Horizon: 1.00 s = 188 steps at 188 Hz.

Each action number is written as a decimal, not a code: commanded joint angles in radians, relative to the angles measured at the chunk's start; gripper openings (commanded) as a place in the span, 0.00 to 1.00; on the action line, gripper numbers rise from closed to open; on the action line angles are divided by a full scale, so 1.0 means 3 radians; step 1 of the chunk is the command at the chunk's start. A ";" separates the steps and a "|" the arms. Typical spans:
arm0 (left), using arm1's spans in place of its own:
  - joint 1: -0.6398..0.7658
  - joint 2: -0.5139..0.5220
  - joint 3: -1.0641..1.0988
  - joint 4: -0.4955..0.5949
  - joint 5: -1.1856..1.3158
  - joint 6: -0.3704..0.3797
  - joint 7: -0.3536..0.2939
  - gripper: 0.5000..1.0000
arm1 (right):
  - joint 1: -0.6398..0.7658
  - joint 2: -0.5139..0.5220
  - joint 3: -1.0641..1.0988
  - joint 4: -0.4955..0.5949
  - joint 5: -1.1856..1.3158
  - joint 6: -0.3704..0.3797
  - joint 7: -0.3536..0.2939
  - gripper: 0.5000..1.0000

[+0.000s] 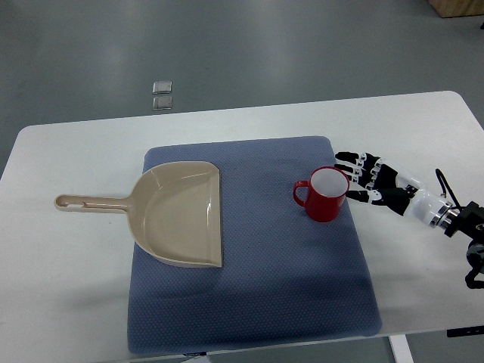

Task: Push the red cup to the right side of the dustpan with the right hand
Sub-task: 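Move the right hand down behind the red mug, fingers against it, then push the red mug with the right hand toward the dustpan's edge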

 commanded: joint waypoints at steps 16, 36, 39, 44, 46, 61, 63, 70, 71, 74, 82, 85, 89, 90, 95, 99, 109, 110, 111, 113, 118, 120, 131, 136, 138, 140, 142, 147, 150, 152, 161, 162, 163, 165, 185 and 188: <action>0.0000 0.0000 0.0000 0.0000 0.0000 0.0000 0.0001 1.00 | -0.0033 0.0051 -0.0005 0.0012 -0.0075 0.0000 0.0000 0.87; 0.0000 0.0000 0.0000 0.0000 0.0000 0.0000 0.0001 1.00 | -0.0048 0.0077 -0.0005 0.0012 -0.0141 0.0000 0.0000 0.87; 0.0000 0.0000 0.0000 0.0000 0.0000 0.0000 0.0001 1.00 | -0.0053 0.0082 -0.0005 0.0012 -0.0147 0.0000 0.0000 0.87; 0.0000 0.0000 0.0000 0.0000 0.0000 0.0000 0.0001 1.00 | -0.0068 0.0097 -0.0005 0.0012 -0.0162 0.0000 0.0000 0.86; 0.0000 0.0000 0.0000 0.0000 0.0000 0.0000 0.0001 1.00 | -0.0068 0.0098 -0.0005 0.0012 -0.0162 0.0000 0.0000 0.86; 0.0000 0.0000 0.0000 0.0000 0.0000 0.0000 0.0001 1.00 | -0.0089 0.0144 -0.0005 0.0012 -0.0208 0.0000 0.0000 0.87; 0.0000 0.0000 0.0000 0.0000 0.0000 0.0000 0.0001 1.00 | -0.0089 0.0149 -0.0005 0.0012 -0.0208 0.0000 0.0000 0.87; 0.0000 0.0000 0.0000 0.0000 0.0000 0.0000 0.0001 1.00 | -0.0099 0.0164 -0.0005 0.0012 -0.0218 0.0000 0.0000 0.87; 0.0000 0.0000 0.0000 0.0000 0.0000 0.0000 0.0001 1.00 | -0.0099 0.0169 -0.0005 0.0012 -0.0223 0.0000 0.0000 0.86; 0.0000 0.0000 0.0000 0.0000 0.0000 0.0000 0.0001 1.00 | -0.0104 0.0174 -0.0005 0.0012 -0.0223 0.0000 0.0000 0.87; 0.0000 0.0000 0.0000 0.0000 0.0000 0.0000 0.0001 1.00 | -0.0114 0.0179 -0.0005 0.0012 -0.0228 0.0000 0.0000 0.87; 0.0000 0.0000 0.0000 0.0000 0.0000 0.0000 0.0001 1.00 | -0.0115 0.0179 -0.0005 0.0012 -0.0228 0.0000 0.0000 0.87; 0.0000 0.0000 0.0000 0.0000 0.0000 0.0000 0.0001 1.00 | -0.0109 0.0179 -0.0005 0.0012 -0.0228 0.0000 0.0000 0.87; 0.0000 0.0000 0.0000 0.0000 0.0000 0.0000 0.0001 1.00 | -0.0114 0.0179 -0.0005 0.0012 -0.0228 0.0000 0.0000 0.87; 0.0000 0.0000 0.0000 0.0000 0.0000 0.0000 0.0001 1.00 | -0.0109 0.0179 -0.0005 0.0012 -0.0228 0.0000 0.0000 0.86; 0.0000 0.0000 0.0005 0.0000 0.0000 0.0000 0.0001 1.00 | -0.0109 0.0179 -0.0005 0.0012 -0.0228 0.0000 0.0000 0.87; 0.0000 0.0000 0.0005 0.0000 0.0000 0.0000 0.0001 1.00 | -0.0104 0.0179 -0.0005 0.0012 -0.0228 0.0000 0.0000 0.86; 0.0000 0.0000 0.0005 0.0000 0.0000 0.0000 0.0001 1.00 | -0.0104 0.0179 -0.0005 0.0012 -0.0228 0.0000 0.0000 0.87; 0.0000 0.0000 0.0005 0.0000 0.0000 0.0000 0.0001 1.00 | -0.0104 0.0179 -0.0005 0.0012 -0.0228 0.0000 0.0000 0.87; 0.0000 0.0000 0.0005 0.0000 0.0000 0.0000 0.0001 1.00 | -0.0104 0.0179 -0.0005 0.0012 -0.0228 0.0000 0.0000 0.87; 0.0000 0.0000 0.0005 0.0000 0.0000 0.0000 0.0001 1.00 | -0.0099 0.0179 -0.0005 0.0012 -0.0228 0.0000 0.0000 0.87; 0.0000 0.0000 0.0005 0.0000 0.0000 0.0000 0.0001 1.00 | -0.0099 0.0179 -0.0005 0.0012 -0.0228 0.0000 0.0000 0.86; 0.0000 0.0000 0.0005 0.0000 0.0000 0.0000 0.0001 1.00 | -0.0099 0.0179 -0.0005 0.0012 -0.0228 0.0000 0.0000 0.86; 0.0000 0.0000 0.0005 0.0000 0.0000 0.0000 0.0001 1.00 | -0.0099 0.0179 -0.0005 0.0012 -0.0228 0.0000 0.0000 0.86; 0.0000 0.0000 0.0005 0.0000 0.0000 0.0000 0.0001 1.00 | -0.0099 0.0179 -0.0005 0.0012 -0.0228 0.0000 0.0000 0.87; 0.0000 0.0000 0.0005 0.0000 0.0000 0.0000 0.0001 1.00 | -0.0099 0.0179 -0.0005 0.0012 -0.0228 0.0000 0.0000 0.87; 0.0000 0.0000 0.0005 0.0000 0.0000 0.0000 0.0001 1.00 | -0.0099 0.0179 -0.0010 0.0012 -0.0228 0.0000 0.0000 0.87; 0.0000 0.0000 0.0005 0.0000 0.0000 0.0000 0.0001 1.00 | -0.0094 0.0179 -0.0010 0.0012 -0.0228 0.0000 0.0000 0.87; 0.0000 0.0000 0.0005 0.0000 0.0000 0.0000 0.0001 1.00 | -0.0094 0.0184 -0.0010 0.0012 -0.0228 0.0000 0.0000 0.87; 0.0000 0.0000 0.0005 0.0000 0.0000 0.0000 0.0001 1.00 | -0.0094 0.0184 -0.0010 0.0012 -0.0228 0.0000 0.0000 0.87; 0.0000 0.0000 0.0005 0.0000 0.0000 0.0000 0.0001 1.00 | -0.0094 0.0190 -0.0015 0.0012 -0.0228 0.0000 0.0000 0.86; 0.0000 0.0000 0.0005 0.0000 0.0000 0.0000 0.0001 1.00 | -0.0094 0.0190 -0.0015 0.0012 -0.0228 0.0000 0.0000 0.86; 0.0000 0.0000 0.0000 0.0000 0.0000 0.0000 0.0001 1.00 | -0.0094 0.0195 -0.0015 0.0012 -0.0228 0.0000 0.0000 0.86; 0.0000 0.0000 0.0000 0.0000 0.0000 0.0000 0.0001 1.00 | -0.0094 0.0200 -0.0015 0.0012 -0.0228 0.0000 0.0000 0.87; 0.0000 0.0000 0.0000 0.0000 0.0000 0.0000 0.0001 1.00 | -0.0084 0.0251 -0.0020 0.0012 -0.0233 0.0000 0.0000 0.87; 0.0000 0.0000 0.0000 0.0000 0.0000 0.0000 0.0001 1.00 | -0.0079 0.0256 -0.0020 0.0012 -0.0233 0.0000 0.0000 0.86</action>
